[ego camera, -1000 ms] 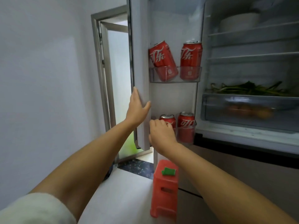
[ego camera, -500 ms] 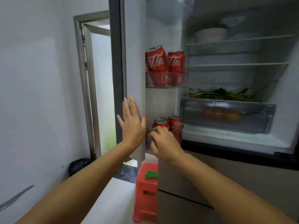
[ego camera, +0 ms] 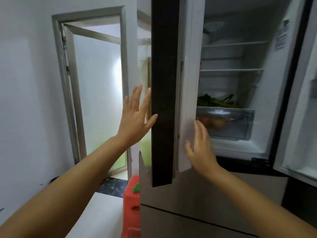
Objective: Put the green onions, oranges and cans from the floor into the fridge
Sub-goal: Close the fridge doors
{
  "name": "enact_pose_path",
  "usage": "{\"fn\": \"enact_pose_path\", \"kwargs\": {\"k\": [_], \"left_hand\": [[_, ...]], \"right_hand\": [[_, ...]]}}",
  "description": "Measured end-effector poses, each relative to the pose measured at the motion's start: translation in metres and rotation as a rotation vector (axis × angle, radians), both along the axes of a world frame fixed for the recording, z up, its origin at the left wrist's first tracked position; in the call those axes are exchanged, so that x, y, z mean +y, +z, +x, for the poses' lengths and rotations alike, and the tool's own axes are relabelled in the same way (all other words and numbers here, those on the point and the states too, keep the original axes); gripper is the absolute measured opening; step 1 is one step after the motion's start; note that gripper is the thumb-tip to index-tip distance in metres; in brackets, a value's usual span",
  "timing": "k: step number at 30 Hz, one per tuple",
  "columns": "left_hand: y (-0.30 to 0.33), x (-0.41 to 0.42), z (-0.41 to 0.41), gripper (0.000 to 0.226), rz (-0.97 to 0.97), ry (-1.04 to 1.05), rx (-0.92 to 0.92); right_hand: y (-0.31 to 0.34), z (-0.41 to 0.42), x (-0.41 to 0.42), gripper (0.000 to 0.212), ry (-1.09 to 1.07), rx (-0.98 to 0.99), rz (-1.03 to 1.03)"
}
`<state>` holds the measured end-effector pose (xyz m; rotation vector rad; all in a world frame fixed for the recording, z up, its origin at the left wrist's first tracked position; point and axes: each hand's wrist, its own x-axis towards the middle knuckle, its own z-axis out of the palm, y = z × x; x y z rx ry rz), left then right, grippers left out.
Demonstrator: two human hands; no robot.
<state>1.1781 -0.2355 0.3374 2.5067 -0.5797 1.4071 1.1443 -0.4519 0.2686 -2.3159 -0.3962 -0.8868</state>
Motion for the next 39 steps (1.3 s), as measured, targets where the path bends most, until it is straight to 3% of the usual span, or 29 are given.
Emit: {"fn": "enact_pose_path", "kwargs": {"k": [2,5,11,14,19,26,32,39], "left_hand": [[0.008,-0.024,0.018,0.083,-0.096,-0.068,0.175],[0.006,-0.071,0.044,0.088,-0.084,-0.214,0.252],[0.012,-0.145,0.105,0.091,0.212,-0.165,-0.047],[0.018,-0.173,0.134,0.097,0.225,-0.159,-0.024],[0.011,-0.189,0.172,0.091,0.209,-0.125,-0.226],[0.010,-0.199,0.190,0.088,0.225,-0.118,-0.256],[0.008,-0.208,0.204,0.090,0.223,-0.073,-0.202],[0.014,-0.202,0.188,0.084,0.236,-0.051,-0.025]], "right_hand": [[0.000,-0.003,0.000,0.071,0.022,-0.092,-0.106],[-0.005,0.014,0.002,0.080,0.049,-0.012,-0.202],[-0.014,0.081,-0.032,0.099,-0.045,0.060,-0.027],[-0.017,0.109,-0.053,0.097,-0.096,0.106,-0.009],[-0.024,0.141,-0.076,0.105,-0.077,0.067,-0.062],[-0.024,0.161,-0.083,0.101,-0.086,0.061,-0.056],[-0.019,0.171,-0.080,0.096,-0.188,0.171,-0.059],[-0.013,0.123,-0.100,0.081,-0.217,0.294,-0.303]]}}
